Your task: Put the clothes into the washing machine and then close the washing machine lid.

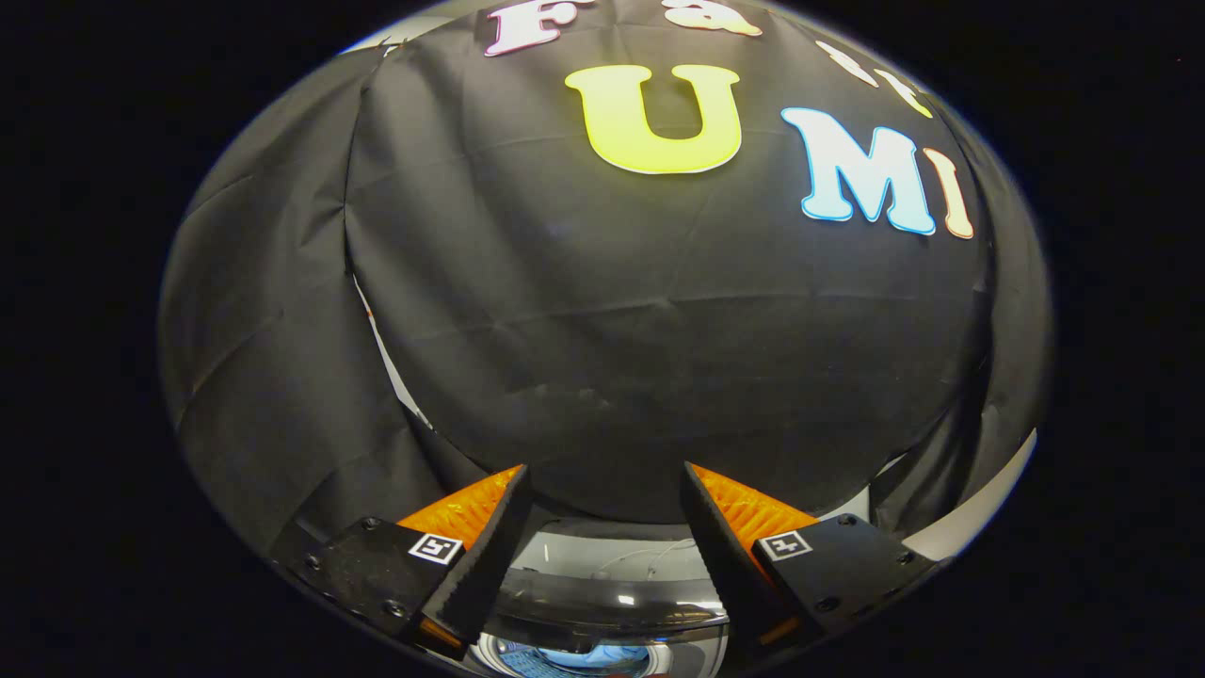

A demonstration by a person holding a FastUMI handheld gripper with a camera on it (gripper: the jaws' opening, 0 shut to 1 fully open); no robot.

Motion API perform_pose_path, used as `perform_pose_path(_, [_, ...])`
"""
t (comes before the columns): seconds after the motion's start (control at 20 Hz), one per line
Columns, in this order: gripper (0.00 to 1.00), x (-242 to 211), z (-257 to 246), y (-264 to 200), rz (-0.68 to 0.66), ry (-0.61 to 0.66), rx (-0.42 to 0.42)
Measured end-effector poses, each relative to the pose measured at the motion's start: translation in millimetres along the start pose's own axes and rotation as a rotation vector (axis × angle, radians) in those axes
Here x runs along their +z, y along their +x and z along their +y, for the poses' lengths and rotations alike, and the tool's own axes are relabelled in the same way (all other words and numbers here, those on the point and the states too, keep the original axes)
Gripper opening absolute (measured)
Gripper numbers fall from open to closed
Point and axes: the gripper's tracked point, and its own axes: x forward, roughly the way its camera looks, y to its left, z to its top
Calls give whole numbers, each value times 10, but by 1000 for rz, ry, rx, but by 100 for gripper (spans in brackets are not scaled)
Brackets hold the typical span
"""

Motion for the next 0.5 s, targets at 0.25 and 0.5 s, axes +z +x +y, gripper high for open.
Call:
perform_pose_path(0.25, [98, -345, -94, 89, 82, -11, -3])
perform_pose_path(0.5, [98, -500, -62, 22, 100, -25, 1])
